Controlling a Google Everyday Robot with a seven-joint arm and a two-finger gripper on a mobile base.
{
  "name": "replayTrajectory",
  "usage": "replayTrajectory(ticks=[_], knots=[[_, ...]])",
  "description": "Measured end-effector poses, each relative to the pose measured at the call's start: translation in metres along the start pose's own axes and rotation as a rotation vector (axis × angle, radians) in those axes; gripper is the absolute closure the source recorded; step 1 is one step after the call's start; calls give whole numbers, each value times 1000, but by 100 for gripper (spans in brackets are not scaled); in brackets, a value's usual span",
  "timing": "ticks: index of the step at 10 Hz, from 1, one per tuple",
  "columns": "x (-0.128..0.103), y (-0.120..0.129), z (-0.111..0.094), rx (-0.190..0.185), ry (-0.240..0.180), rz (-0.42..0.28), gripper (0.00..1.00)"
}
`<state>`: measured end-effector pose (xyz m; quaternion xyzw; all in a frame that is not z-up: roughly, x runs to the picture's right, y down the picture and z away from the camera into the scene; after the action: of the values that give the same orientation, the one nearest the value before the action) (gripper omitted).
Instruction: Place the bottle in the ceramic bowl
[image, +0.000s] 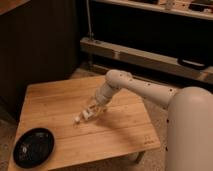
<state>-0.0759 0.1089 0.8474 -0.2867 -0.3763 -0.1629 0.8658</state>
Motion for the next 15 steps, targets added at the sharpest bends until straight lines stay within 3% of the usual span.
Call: replayTrajectory(ticks=[3,4,8,10,11,14,15], knots=[[-4,-5,17,-47,-29,-30,36],[-7,-7,22,-61,-35,-40,40],[-25,-10,43,-143,-54,-85,80],[-36,-5,57,-214,-62,-107,98],[-41,-3,62,-240,-67,-113,100],[-39,-2,60,-242,-60,-115,100],[-46,-4,63,-280,-41,-145,100]])
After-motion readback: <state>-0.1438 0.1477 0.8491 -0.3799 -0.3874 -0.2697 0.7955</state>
